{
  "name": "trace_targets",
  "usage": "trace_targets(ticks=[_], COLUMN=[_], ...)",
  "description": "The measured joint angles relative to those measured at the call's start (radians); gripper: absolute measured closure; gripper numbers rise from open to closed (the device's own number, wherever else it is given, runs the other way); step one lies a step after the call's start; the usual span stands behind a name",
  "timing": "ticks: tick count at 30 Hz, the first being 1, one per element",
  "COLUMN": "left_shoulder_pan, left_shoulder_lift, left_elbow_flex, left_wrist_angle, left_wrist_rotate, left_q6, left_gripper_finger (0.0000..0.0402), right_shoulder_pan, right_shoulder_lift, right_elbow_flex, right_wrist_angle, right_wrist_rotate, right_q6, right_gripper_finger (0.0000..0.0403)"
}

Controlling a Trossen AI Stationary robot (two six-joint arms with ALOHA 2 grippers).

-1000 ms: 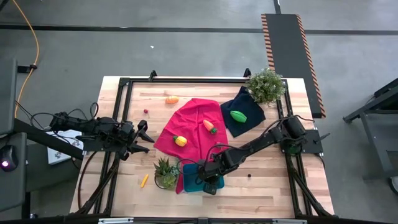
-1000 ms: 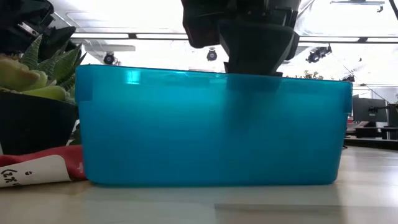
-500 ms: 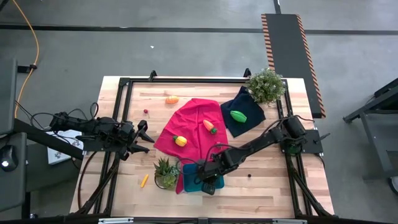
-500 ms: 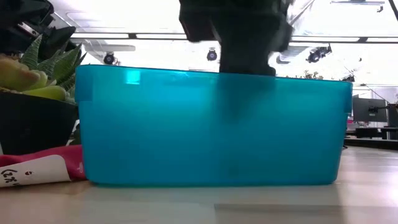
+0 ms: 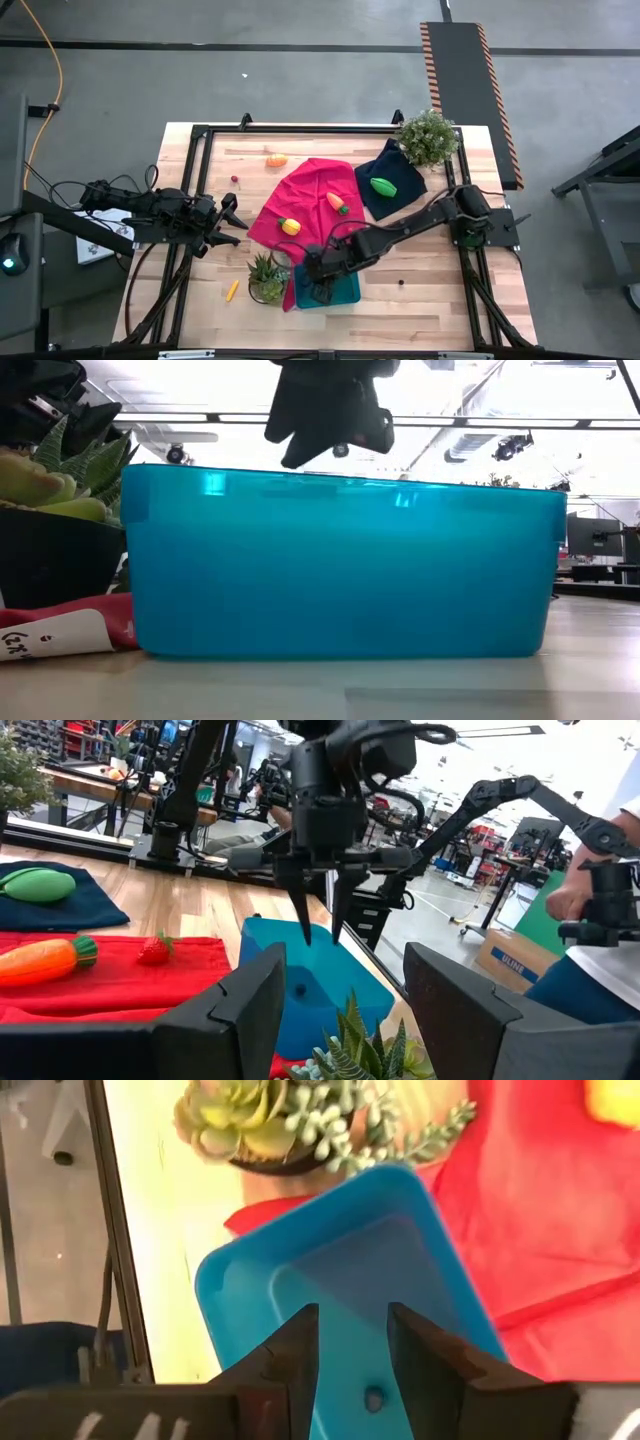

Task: Pick and placing Produce into tupperware
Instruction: Put the orange carrot into the blue bin

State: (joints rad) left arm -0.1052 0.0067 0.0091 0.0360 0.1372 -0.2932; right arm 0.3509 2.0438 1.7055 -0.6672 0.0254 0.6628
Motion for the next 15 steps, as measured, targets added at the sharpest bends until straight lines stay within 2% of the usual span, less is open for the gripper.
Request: trace_targets(ticks=[12, 15], left_shoulder_pan=[0.0, 0.0], left_shoulder_lift=[0.0, 0.0], left_elbow_flex=[0.0, 0.0], left_wrist_angle=[0.0, 0.0], left_wrist_rotate=[0.0, 0.0], left_q6=[0.0, 0.0], left_gripper_finger=[0.0208, 0.0208], right_shoulder_pan=[-0.041, -0.05], right_shoulder_lift=[-0.001, -0.001], right_elbow_flex=[0.155, 0.209], right_wrist_angle=[-0.133, -0.213], right_wrist_rotate=[-0.001, 0.003], right_q6=[-0.001, 0.01], right_gripper_finger=[0.0291, 0.0291])
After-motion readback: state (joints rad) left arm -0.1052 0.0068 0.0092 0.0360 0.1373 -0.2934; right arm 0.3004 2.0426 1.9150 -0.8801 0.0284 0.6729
